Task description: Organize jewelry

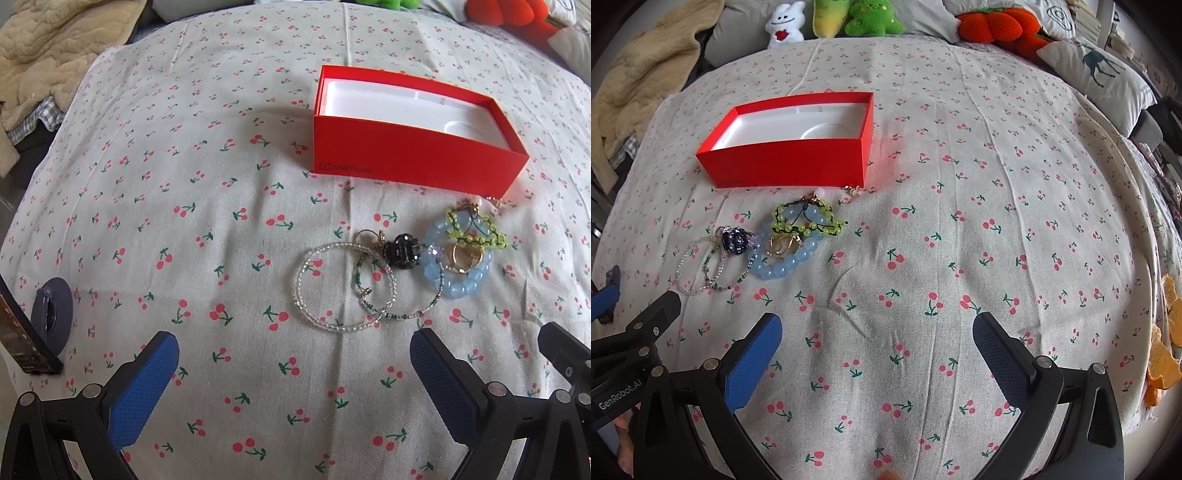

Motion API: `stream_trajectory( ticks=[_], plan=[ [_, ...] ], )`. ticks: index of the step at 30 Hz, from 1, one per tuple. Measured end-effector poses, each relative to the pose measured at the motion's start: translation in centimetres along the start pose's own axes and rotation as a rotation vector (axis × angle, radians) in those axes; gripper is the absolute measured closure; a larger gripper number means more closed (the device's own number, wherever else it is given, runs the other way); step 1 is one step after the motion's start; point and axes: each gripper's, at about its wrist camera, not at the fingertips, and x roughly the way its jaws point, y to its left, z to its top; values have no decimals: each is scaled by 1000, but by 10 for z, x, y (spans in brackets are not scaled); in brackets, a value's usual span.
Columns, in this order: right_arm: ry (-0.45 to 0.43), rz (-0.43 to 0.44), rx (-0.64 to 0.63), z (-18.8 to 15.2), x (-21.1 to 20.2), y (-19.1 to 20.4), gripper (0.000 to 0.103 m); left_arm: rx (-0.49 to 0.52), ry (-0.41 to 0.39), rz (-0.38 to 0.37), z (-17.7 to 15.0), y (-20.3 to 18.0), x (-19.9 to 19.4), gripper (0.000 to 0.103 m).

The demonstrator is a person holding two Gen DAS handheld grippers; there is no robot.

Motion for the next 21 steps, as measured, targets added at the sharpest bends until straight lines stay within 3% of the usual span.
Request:
stream_trajectory(
  ticks=[15, 21],
  plan=[
    [8, 10, -22, 17, -9, -5, 0, 21, -58, 38, 1, 3, -33, 0],
    [8, 43, 11, 28, -14, -13, 0, 10, -58, -17, 13, 17, -36, 0]
  ],
)
